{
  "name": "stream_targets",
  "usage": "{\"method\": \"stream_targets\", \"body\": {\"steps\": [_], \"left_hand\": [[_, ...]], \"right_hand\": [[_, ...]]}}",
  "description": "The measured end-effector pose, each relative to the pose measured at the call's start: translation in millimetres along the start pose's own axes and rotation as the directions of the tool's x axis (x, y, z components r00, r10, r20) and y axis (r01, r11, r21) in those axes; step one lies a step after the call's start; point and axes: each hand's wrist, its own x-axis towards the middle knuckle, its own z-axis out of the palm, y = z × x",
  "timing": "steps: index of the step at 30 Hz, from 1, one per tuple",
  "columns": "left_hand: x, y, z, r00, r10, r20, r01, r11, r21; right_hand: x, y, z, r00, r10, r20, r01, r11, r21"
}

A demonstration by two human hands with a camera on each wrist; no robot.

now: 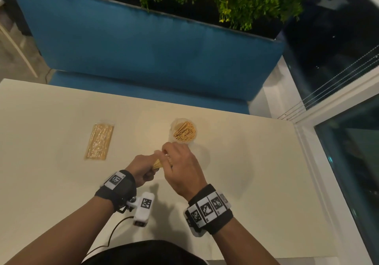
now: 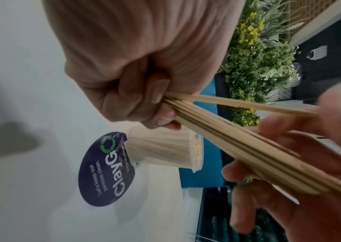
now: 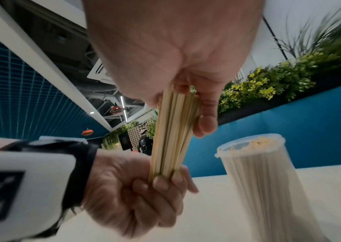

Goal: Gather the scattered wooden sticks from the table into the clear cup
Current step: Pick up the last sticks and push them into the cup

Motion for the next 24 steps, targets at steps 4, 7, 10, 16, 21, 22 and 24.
{"method": "stream_targets", "body": {"steps": [4, 7, 10, 16, 21, 22, 24], "left_hand": [[-2, 3, -4, 1.000, 0.015, 0.007, -0.015, 1.000, -0.010], [-3, -1, -4, 1.000, 0.013, -0.012, -0.013, 0.999, -0.035], [-1, -5, -3, 0.993, 0.009, -0.116, -0.016, 0.998, -0.060], [5, -5, -2, 0.908, 0.198, -0.368, -0.170, 0.980, 0.107], [2, 29, 6, 0.829, 0.414, -0.375, -0.314, 0.900, 0.302], [3, 40, 8, 0.846, 0.425, -0.323, -0.325, 0.890, 0.320], [8, 65, 14, 0.887, 0.418, -0.194, -0.336, 0.875, 0.349]], "right_hand": [[-3, 0, 11, 0.977, 0.139, -0.159, -0.107, 0.976, 0.192], [-3, -3, 17, 0.942, 0.281, -0.184, -0.222, 0.932, 0.286], [-3, -4, 20, 0.926, 0.360, -0.118, -0.320, 0.910, 0.266], [1, 3, 17, 0.762, 0.644, 0.064, -0.584, 0.642, 0.496], [18, 19, -14, 0.721, 0.689, 0.076, -0.588, 0.549, 0.594], [24, 25, -21, 0.709, 0.701, 0.078, -0.593, 0.533, 0.603], [35, 40, -33, 0.684, 0.724, 0.096, -0.596, 0.478, 0.645]]}}
